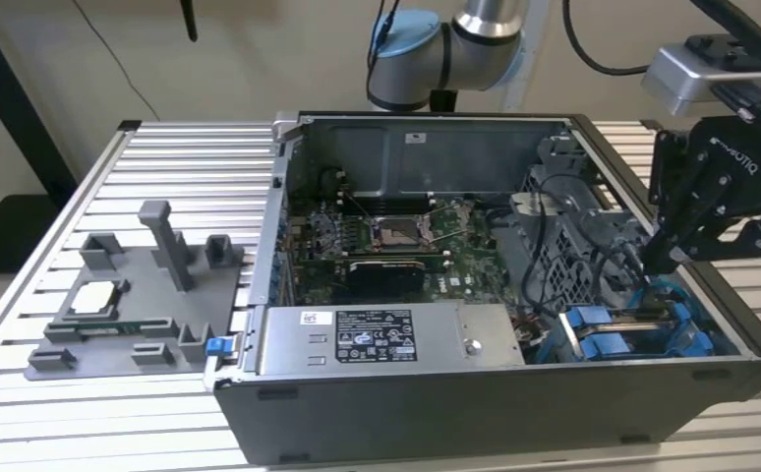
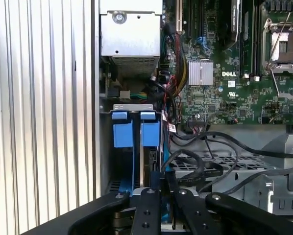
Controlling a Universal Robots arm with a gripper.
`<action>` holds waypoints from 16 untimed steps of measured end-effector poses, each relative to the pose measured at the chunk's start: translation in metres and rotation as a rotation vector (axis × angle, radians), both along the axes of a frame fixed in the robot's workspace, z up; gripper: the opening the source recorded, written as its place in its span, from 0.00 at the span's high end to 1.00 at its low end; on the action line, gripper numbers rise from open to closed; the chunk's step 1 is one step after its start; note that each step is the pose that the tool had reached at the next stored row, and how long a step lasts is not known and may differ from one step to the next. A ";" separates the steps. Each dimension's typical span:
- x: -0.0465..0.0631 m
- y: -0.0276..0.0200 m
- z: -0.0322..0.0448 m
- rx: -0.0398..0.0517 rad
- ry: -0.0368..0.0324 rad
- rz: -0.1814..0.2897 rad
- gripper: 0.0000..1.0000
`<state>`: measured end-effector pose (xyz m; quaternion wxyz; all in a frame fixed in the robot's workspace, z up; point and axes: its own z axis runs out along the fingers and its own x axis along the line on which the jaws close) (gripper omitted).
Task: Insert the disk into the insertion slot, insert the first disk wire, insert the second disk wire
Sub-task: 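Insert the second disk wire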
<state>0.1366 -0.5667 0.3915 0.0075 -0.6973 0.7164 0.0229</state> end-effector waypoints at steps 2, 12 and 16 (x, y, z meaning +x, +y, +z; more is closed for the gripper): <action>-0.006 0.0000 0.0004 -0.0001 -0.0036 0.000 1.00; -0.018 0.0000 -0.0104 -0.0047 -0.0094 0.000 1.00; -0.018 0.0000 -0.0177 -0.0047 -0.0094 0.000 1.00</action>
